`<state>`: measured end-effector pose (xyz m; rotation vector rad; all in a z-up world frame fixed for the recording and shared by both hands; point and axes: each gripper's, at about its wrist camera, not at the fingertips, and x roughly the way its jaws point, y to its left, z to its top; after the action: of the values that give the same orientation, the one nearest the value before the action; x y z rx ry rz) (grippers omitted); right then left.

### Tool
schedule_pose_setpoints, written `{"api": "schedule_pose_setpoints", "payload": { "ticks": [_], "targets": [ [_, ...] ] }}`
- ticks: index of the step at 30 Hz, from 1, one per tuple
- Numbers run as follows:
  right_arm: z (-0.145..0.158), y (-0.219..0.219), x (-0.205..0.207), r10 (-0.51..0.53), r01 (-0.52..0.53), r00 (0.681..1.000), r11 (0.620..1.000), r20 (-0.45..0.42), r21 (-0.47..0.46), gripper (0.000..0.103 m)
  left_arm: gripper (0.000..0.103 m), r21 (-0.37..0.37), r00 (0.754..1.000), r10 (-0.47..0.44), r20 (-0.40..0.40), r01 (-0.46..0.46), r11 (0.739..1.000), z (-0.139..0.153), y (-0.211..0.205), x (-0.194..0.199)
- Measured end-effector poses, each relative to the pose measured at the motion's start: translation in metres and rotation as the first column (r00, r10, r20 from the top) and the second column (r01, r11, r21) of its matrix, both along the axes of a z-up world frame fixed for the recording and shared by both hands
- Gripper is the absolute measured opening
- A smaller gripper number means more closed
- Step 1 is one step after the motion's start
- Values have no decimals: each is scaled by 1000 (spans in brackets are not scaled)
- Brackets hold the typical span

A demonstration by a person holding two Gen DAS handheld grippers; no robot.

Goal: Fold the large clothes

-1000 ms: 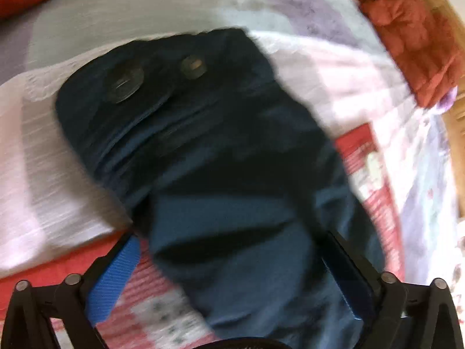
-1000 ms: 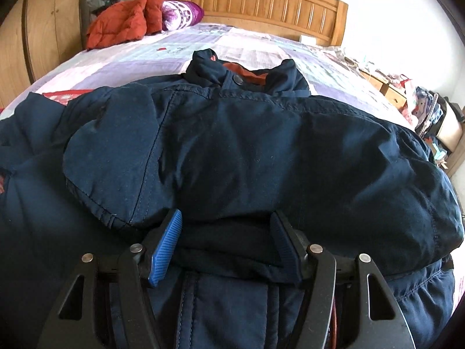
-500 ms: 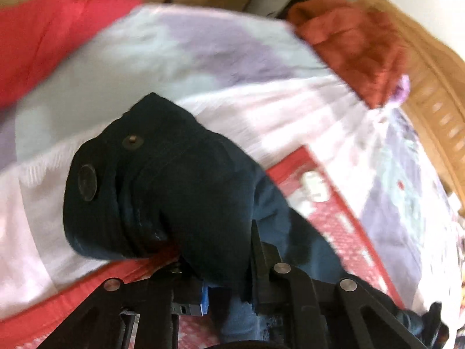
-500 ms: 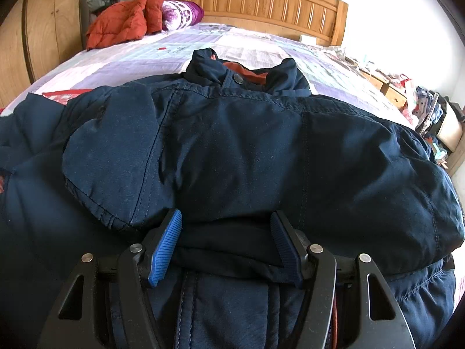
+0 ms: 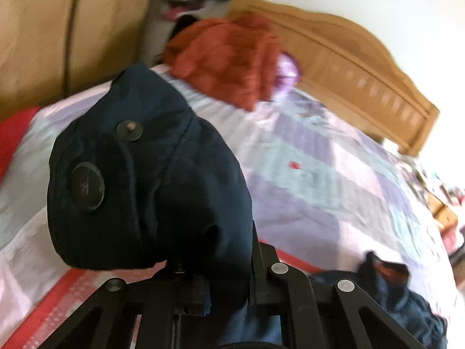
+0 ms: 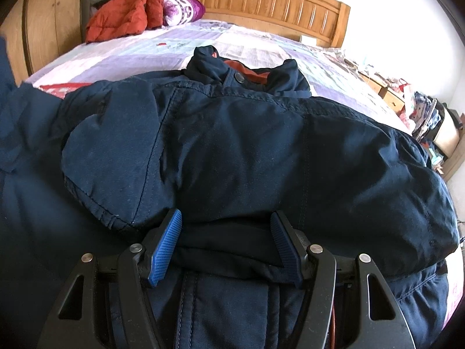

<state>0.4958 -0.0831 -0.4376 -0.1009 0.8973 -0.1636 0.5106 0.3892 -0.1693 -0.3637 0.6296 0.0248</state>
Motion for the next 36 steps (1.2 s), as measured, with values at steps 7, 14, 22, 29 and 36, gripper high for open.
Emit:
{"api": "schedule_pose_setpoints", "payload": {
  "ticks": [7, 14, 22, 29, 36],
  "targets": [
    [19, -5, 5, 58, -56, 997, 998, -47, 36, 67, 11, 39, 969, -233, 80, 230, 972, 48, -124, -9],
    [55, -51, -42, 23, -27, 999, 994, 35, 107, 67, 11, 25, 891, -449, 72, 448, 893, 43, -253, -20],
    [81, -144, -99, -133, 122, 988, 984, 76, 128, 67, 11, -7, 782, -614, -106, 617, 787, -56, -413, -44],
    [93, -213, -133, -241, 229, 968, 963, 73, 143, 67, 11, 110, 745, -589, -313, 645, 757, -156, -492, -65],
    [95, -241, -158, -278, 264, 959, 946, 56, 187, 67, 43, 251, 735, -619, -275, 677, 692, -145, -520, -97]
  ]
}}
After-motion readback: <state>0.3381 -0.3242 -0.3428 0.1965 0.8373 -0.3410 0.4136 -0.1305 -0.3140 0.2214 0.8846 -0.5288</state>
